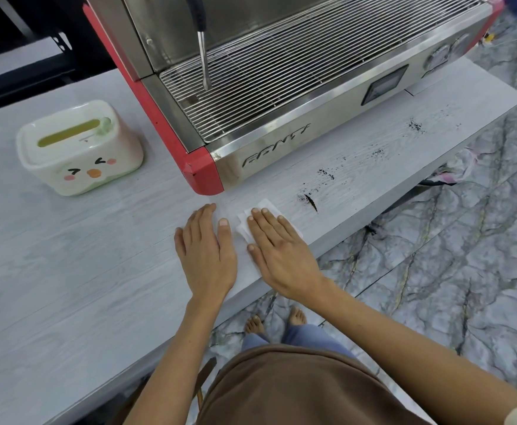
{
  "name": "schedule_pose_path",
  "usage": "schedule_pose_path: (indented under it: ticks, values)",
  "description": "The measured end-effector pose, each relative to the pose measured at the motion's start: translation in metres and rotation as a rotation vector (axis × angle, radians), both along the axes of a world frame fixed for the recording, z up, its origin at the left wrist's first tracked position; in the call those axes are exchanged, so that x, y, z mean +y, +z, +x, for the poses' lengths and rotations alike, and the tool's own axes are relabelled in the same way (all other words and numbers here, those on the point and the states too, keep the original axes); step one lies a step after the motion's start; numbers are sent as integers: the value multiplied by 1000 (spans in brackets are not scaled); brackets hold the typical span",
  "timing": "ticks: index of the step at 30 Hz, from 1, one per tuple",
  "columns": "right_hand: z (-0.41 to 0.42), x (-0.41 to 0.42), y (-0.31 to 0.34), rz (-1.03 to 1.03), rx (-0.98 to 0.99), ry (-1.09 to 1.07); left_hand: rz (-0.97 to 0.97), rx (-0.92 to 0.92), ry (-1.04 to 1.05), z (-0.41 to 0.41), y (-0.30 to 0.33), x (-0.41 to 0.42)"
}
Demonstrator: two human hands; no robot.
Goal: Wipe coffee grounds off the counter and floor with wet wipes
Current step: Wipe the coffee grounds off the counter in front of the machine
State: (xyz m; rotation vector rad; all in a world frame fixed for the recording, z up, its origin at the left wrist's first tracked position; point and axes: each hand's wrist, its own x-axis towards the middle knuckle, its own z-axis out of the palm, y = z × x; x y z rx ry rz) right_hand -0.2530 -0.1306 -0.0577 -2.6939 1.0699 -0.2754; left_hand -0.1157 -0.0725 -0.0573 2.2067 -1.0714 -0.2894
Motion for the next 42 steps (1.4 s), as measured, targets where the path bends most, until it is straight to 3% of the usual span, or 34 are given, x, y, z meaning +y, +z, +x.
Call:
schedule_pose_path:
  ticks: [11,23,38,42]
  values:
    - [-26,-36,3,43,-38,-53,71,-106,-46,-19,-2,-17]
    - [-51,-67,3,46,-52,-50,338,-288,-167,-56,-7,-43]
    - [-59,-86,10,146,-241,-129,397,-274,-164,-59,-8,-44]
    - [-58,-71,18,115,-261,-12,357,-250,-141,-58,-9,-44]
